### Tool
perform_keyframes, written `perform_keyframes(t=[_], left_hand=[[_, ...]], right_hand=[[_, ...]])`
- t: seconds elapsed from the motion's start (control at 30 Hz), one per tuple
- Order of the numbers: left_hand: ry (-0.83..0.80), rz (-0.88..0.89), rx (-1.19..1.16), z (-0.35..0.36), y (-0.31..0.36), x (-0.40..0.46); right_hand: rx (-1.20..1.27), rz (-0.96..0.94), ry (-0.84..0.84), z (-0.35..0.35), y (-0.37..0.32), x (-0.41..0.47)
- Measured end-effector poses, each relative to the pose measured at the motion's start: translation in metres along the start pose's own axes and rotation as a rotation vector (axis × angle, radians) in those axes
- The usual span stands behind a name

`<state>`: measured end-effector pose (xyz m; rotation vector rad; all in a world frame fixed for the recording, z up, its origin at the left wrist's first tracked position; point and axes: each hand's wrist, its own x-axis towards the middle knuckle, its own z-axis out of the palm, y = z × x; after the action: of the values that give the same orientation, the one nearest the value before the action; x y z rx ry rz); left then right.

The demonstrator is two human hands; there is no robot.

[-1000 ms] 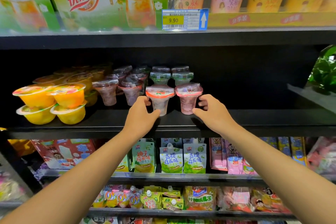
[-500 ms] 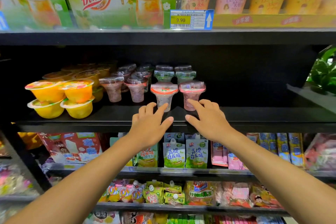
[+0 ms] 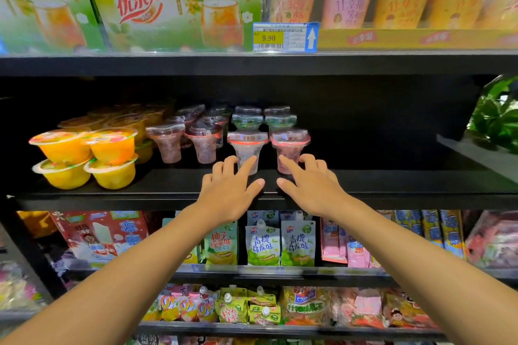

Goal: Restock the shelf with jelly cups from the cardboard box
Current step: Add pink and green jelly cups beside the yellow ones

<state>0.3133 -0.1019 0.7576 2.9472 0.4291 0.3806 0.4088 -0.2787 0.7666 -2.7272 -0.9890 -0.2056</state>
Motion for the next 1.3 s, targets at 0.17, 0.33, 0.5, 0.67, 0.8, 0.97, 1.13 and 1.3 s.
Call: perform_keyframes(t=[0.17, 0.33, 0.5, 0.67, 0.8, 0.97, 1.13, 1.3], left_hand=[[0.012, -0.009, 0.001, 0.002, 0.001, 0.007], [-0.007, -0.030, 0.016, 0.001, 0.002, 0.018], [-0.004, -0.061, 0.049, 0.004, 0.002, 0.030], [-0.017, -0.098, 0.076, 0.004, 0.005, 0.038], [-0.019, -0.130, 0.086, 0.004, 0.005, 0.042], [-0.018, -0.147, 0.083, 0.005, 0.002, 0.044], [0.000, -0.150, 0.086, 0.004, 0.006, 0.043], [0.026, -0.147, 0.085, 0.001, 0.008, 0.039]], right_hand=[[-0.010, -0.003, -0.009, 0.002, 0.004, 0.009], [-0.035, -0.014, -0.029, 0.002, 0.007, 0.023], [-0.037, -0.009, -0.080, 0.001, 0.012, 0.036], [-0.019, -0.038, -0.100, 0.000, 0.019, 0.046], [0.001, -0.074, -0.106, 0.000, 0.021, 0.052], [0.022, -0.092, -0.110, 0.000, 0.022, 0.053], [0.005, -0.110, -0.086, -0.002, 0.022, 0.053], [0.021, -0.098, -0.114, -0.004, 0.019, 0.053]])
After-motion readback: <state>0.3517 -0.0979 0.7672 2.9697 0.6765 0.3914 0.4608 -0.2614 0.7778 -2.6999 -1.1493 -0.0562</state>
